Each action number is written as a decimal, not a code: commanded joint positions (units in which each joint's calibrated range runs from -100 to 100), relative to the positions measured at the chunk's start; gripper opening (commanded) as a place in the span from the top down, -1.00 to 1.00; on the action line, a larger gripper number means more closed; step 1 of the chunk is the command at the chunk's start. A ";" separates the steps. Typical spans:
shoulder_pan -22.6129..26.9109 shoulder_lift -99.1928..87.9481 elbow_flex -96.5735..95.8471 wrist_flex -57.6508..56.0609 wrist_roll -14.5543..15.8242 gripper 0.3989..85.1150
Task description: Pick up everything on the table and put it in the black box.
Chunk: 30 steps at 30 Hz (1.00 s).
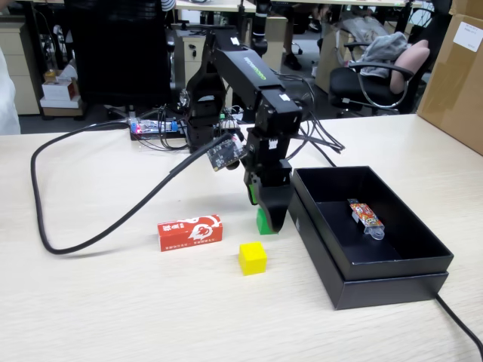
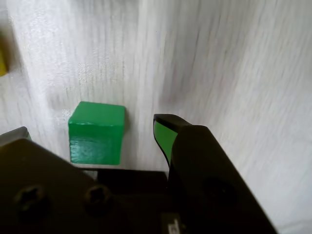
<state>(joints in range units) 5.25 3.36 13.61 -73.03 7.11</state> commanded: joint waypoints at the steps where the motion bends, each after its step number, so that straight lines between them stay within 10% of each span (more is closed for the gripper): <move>1: 0.29 0.83 5.98 0.76 0.05 -0.11; 9: 0.10 4.96 8.70 0.76 0.10 0.03; 23: -0.34 5.88 10.33 0.76 0.05 0.94; 30: -1.37 -1.46 9.06 0.59 -0.29 0.96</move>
<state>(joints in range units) 4.37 9.18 20.00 -72.70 7.06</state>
